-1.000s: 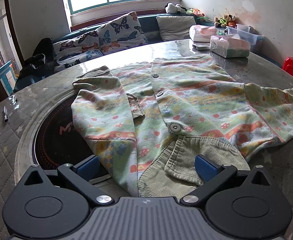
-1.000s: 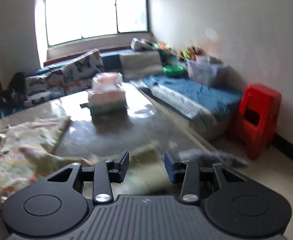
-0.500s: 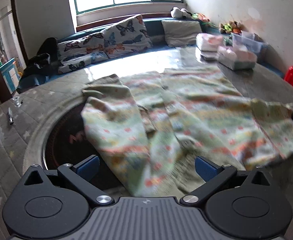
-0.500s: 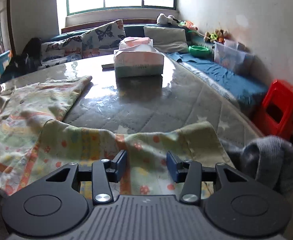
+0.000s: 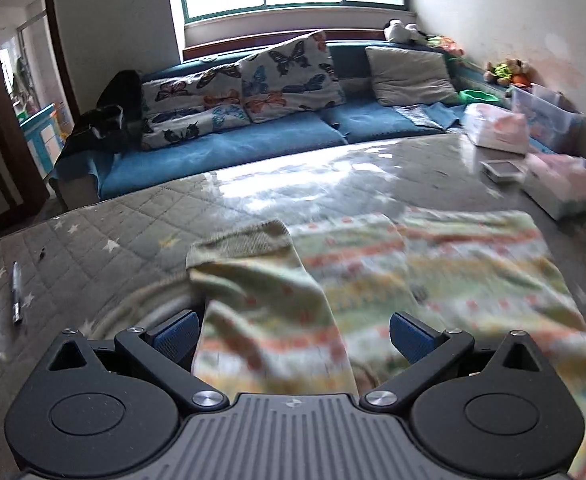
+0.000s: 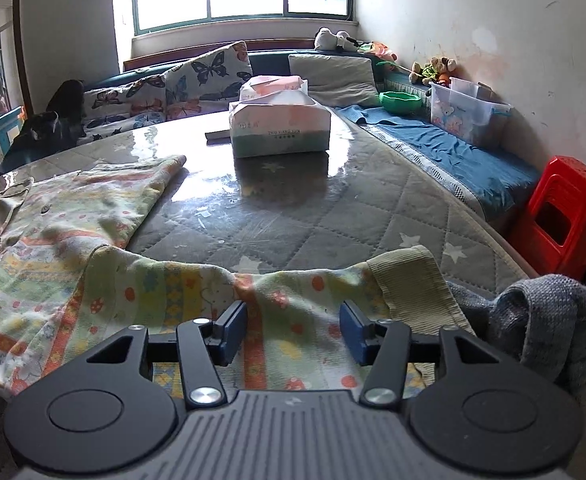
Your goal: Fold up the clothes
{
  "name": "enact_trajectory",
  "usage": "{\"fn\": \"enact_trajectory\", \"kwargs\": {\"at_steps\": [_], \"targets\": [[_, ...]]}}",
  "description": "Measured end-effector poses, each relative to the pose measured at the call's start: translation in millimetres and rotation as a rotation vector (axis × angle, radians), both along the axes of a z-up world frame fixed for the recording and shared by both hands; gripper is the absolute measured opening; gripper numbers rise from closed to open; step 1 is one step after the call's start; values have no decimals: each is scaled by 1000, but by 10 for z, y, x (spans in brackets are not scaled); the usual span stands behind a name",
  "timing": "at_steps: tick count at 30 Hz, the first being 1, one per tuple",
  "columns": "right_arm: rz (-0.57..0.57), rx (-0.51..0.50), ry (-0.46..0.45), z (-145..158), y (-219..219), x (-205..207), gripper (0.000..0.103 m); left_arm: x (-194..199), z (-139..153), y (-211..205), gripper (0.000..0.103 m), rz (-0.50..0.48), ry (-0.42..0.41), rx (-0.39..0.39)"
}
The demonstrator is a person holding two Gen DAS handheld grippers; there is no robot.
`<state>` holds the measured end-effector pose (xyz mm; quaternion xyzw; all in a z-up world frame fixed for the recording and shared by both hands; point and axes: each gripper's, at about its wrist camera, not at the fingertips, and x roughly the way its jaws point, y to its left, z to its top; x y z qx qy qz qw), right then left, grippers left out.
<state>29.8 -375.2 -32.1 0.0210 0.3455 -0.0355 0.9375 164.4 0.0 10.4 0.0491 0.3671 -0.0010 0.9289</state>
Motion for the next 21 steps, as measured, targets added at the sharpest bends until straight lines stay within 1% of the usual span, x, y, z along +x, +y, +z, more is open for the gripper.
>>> {"fn": "enact_trajectory", "kwargs": {"at_steps": [2,4,7,12,14,16,17,18,19,21], "targets": [[1,3,-1,-1,2,2,54,153,-47,-32,102,-7,0,7],[3,5,-3,-2,8,3,58,266,-100,-46,102,-17,8,9],[6,1,-4,-6,22,4,59,403,-191,-62,95,-30,20,14],[8,3,-4,-3,22,13,60,526,-348,-3,78,-31,67,0],[10,2,-3,-3,19,18,60,533,-394,15,77,-38,67,9],[9,2,-3,-2,19,19,60,521,-400,32,73,-44,54,14],[8,2,-3,-2,20,20,60,518,-393,41,66,-41,52,17],[7,1,-3,-3,22,21,60,517,-386,53,58,-42,52,14],[6,1,-4,-6,25,21,60,515,-376,71,54,-44,54,8],[3,1,-4,-8,32,25,60,513,-356,115,36,-42,59,-3]]}}
